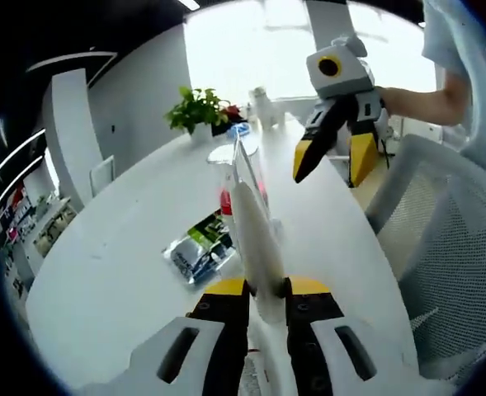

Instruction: Arrange the skincare products in the storage area until every visible bottle or jar stands upright without overlapping.

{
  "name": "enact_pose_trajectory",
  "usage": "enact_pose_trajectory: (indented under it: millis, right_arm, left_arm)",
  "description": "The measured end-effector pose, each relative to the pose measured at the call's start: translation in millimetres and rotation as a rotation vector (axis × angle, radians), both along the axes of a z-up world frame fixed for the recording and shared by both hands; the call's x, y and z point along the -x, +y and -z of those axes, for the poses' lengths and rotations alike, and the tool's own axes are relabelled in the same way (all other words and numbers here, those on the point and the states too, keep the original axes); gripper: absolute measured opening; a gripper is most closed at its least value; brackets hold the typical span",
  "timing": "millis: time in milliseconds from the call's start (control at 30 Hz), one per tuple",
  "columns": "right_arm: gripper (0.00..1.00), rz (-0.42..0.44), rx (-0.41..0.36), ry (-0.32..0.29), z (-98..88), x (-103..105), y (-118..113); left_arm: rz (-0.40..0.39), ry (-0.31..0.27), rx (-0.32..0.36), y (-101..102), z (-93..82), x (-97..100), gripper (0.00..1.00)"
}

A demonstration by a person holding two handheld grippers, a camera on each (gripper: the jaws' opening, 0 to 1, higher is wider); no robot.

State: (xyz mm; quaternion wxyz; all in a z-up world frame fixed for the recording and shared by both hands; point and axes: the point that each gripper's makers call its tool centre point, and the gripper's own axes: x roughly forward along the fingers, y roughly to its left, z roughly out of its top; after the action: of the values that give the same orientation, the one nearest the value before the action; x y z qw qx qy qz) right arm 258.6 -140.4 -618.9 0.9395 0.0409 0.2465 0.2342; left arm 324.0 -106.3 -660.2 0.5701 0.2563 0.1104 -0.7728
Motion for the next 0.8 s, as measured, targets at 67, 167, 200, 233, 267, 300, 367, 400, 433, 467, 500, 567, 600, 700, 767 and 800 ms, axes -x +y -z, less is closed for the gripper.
enact_pose_trajectory:
  millis: [67, 167, 200, 233, 267, 300, 367, 400, 433, 467, 500, 567, 600, 700, 767, 800]
  right_arm:
    - [0.40, 0.009, 0.007, -0.002, -1.9, 0.0, -2.0]
    - [0.43, 0.019, 0.010, -0.012, -5.9, 0.1, -5.2]
    - [0.43, 0.024, 0.011, -0.013, -6.6, -0.1, -6.6]
    - [0.43, 0.031, 0.014, -0.018, -7.7, -0.5, -8.6]
    - [0.44, 0.035, 0.012, -0.018, -8.1, -0.9, -10.0]
    - [0.44, 0.037, 0.009, -0.017, -8.3, -1.1, -11.0]
    - [0.43, 0.045, 0.010, -0.018, -8.4, -2.0, -13.2]
    - [0.43, 0.045, 0.012, -0.017, -8.5, -2.1, -13.9]
    - [0.43, 0.045, 0.014, -0.015, -8.7, -2.2, -14.8]
    - [0.44, 0.051, 0.016, -0.016, -8.9, -2.6, -16.0]
    - [0.43, 0.052, 0.019, -0.015, -9.1, -2.9, -17.1]
    - [0.44, 0.058, 0.019, -0.016, -9.6, -3.6, -18.7]
    - [0.44, 0.057, 0.019, -0.017, -9.9, -3.7, -18.8]
    - [0.44, 0.055, 0.011, -0.015, -10.0, -4.2, -18.3]
    - [0.44, 0.054, 0.015, -0.011, -8.6, -4.6, -17.8]
    - [0.45, 0.053, 0.018, -0.009, -7.9, -4.5, -17.4]
  left_arm:
    - [0.020, 0.001, -0.001, -2.0, -0.1, -1.9, 0.13]
    - [0.044, 0.003, 0.001, -4.8, -0.3, -3.3, 0.13]
    - [0.059, 0.002, 0.007, -6.1, -0.4, -3.7, 0.13]
    - [0.077, 0.000, 0.015, -6.9, -0.7, -3.1, 0.13]
    - [0.087, 0.007, 0.020, -7.5, -0.7, -3.0, 0.13]
    - [0.084, 0.016, 0.019, -8.6, -0.5, -5.3, 0.13]
    - [0.096, 0.018, 0.027, -10.3, -0.8, -7.1, 0.13]
    - [0.098, 0.023, 0.029, -11.0, -0.8, -7.9, 0.13]
    - [0.107, 0.029, 0.034, -11.9, -0.9, -7.9, 0.13]
    - [0.115, 0.035, 0.037, -12.2, -0.9, -7.5, 0.13]
    - [0.120, 0.036, 0.040, -12.6, -0.7, -7.6, 0.13]
    - [0.130, 0.037, 0.045, -13.6, -0.8, -7.7, 0.13]
    - [0.129, 0.040, 0.045, -14.3, -0.9, -8.0, 0.14]
    - [0.128, 0.040, 0.050, -15.4, -0.9, -8.4, 0.14]
    - [0.134, 0.040, 0.052, -15.2, -0.9, -8.0, 0.14]
    - [0.139, 0.036, 0.055, -15.1, -0.8, -8.0, 0.15]
